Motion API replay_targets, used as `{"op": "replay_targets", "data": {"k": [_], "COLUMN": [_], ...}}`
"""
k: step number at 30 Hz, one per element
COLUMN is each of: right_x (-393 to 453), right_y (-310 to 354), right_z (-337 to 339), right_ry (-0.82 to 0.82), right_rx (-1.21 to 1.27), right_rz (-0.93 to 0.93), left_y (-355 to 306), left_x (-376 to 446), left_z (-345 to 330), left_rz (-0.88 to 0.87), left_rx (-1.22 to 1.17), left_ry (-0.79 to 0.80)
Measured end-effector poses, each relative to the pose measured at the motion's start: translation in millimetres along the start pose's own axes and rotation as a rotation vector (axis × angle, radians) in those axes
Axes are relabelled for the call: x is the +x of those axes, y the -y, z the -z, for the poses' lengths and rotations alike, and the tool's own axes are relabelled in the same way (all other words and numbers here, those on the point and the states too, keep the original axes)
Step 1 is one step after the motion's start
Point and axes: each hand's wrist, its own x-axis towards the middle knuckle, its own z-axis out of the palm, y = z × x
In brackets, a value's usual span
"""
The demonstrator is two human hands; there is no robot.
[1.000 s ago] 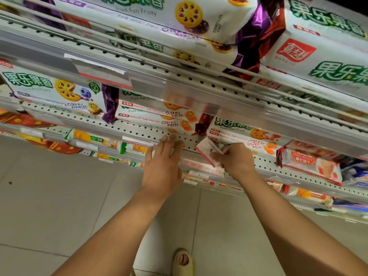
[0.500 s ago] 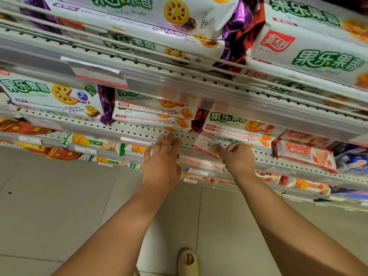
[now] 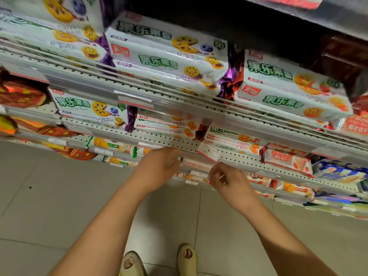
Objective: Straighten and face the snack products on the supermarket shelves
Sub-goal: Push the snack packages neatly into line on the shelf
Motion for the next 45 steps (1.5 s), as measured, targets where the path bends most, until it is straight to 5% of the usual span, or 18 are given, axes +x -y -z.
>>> {"op": "replay_targets", "data": {"k": [5, 19, 31, 45], "right_x": [-24.5, -59.5, 40.6, 143.9], "right_y": [68.8, 274.7, 338.9, 485.5], "right_z": [24.8, 34.8, -25.8, -69.3], "right_ry": [0.038, 0.045, 0.373, 0.367], "right_rx": [0.073, 0.266, 0.224, 0.226], "right_rz": [0.066, 0.233, 0.206, 0.307], "left_y": [-9.2, 24.7, 126.4, 216.7], "left_x": [-75.7, -211.1, -215.0, -182.3], "left_z": [64.1, 243.7, 312.3, 436.3], "left_rz": [0.097, 0.145, 0.370, 0.348], "left_rx": [-0.362, -0.453, -0.238, -0.069], "left_ry": [-0.262, -0.532, -0.440, -0.454]}}
